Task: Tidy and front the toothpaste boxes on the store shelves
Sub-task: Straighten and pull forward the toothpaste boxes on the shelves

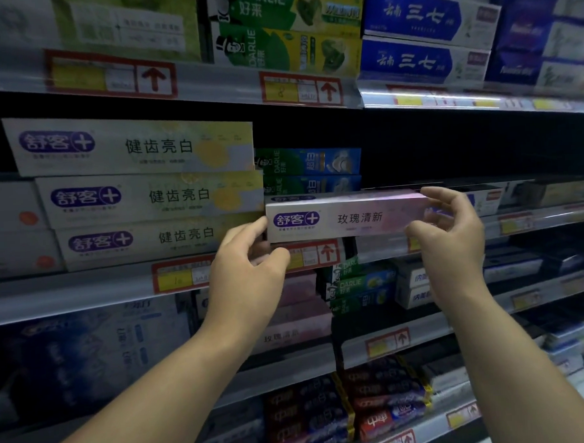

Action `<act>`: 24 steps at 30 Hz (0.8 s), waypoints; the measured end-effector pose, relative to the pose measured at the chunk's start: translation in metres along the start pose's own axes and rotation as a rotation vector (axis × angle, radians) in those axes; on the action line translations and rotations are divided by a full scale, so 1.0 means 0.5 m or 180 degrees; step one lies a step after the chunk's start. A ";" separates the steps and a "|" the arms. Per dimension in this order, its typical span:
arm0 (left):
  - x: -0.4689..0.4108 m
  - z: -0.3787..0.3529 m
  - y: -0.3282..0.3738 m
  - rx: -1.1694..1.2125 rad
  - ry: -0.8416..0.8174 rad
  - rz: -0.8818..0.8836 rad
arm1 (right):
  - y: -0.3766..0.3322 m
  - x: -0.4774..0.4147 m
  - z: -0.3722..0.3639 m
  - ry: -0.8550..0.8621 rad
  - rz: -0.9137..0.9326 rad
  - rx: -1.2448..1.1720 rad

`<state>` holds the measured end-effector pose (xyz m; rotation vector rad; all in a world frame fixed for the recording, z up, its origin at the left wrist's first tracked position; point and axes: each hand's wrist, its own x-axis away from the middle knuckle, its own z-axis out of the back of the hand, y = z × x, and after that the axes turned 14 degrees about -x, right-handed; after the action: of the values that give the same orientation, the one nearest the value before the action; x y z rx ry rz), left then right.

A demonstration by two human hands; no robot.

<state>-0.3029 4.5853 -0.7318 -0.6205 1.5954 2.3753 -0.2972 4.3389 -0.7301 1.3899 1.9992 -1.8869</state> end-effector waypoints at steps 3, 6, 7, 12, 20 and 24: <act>0.026 0.010 -0.002 0.0030 0.0021 -0.0048 | -0.002 0.025 0.019 -0.0147 -0.0035 0.0060; 0.054 0.015 0.000 0.0006 0.0010 -0.0139 | -0.018 0.045 0.042 -0.0192 -0.0038 0.0054; 0.065 0.017 -0.001 -0.0002 -0.0002 -0.0149 | -0.023 0.054 0.049 -0.0183 -0.0055 0.0042; 0.121 0.028 -0.043 -0.0147 -0.0181 0.0085 | -0.003 0.111 0.071 -0.0177 -0.0280 0.0180; 0.151 0.064 -0.166 -0.0476 -0.0314 0.0685 | 0.113 0.199 0.037 -0.0473 -0.0956 0.0353; 0.140 0.068 -0.208 -0.0455 -0.0301 0.0922 | 0.157 0.212 0.010 -0.0602 -0.1060 0.0490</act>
<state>-0.3310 4.6533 -0.8391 -0.3122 1.5780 2.7001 -0.3135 4.3804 -0.8544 0.9025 2.1341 -2.2519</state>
